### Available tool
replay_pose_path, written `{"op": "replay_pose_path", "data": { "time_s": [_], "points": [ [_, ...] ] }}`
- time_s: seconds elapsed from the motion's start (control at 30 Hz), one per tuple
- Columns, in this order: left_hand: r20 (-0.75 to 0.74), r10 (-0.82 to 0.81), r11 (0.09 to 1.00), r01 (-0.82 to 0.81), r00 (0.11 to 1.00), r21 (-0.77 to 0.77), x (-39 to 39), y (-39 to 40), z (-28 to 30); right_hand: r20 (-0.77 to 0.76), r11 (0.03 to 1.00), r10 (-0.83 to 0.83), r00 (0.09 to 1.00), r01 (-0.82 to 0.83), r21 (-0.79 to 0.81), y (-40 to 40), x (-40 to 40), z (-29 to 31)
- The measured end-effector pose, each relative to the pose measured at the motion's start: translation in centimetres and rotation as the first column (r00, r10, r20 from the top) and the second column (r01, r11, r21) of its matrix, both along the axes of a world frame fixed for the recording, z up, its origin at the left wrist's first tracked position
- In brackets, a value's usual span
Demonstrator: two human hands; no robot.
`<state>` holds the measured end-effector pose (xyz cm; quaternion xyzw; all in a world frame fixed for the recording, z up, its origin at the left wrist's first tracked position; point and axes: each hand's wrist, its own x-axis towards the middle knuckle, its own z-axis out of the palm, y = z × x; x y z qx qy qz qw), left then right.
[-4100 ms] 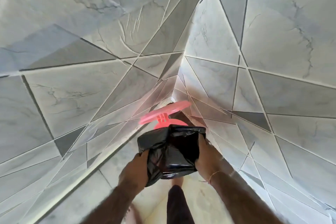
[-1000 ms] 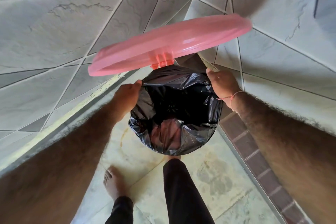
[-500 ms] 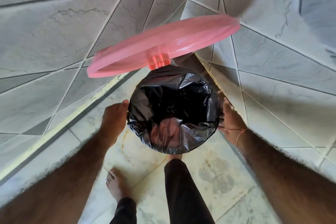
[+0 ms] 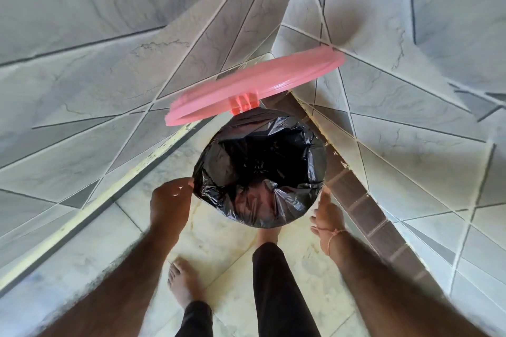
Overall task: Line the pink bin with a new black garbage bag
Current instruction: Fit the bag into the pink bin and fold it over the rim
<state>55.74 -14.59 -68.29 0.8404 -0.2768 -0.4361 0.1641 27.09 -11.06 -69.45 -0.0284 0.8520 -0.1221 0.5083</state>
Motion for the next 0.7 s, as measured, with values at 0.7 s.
{"op": "replay_pose_path", "data": {
  "time_s": [0.7],
  "points": [
    [-0.076,-0.132,0.973,0.115,0.988,-0.2,-2.8,0.6,7.5,-0.134,0.842,0.168,0.977,-0.213,-0.495,-4.8,-0.9,11.6]
  ]
}}
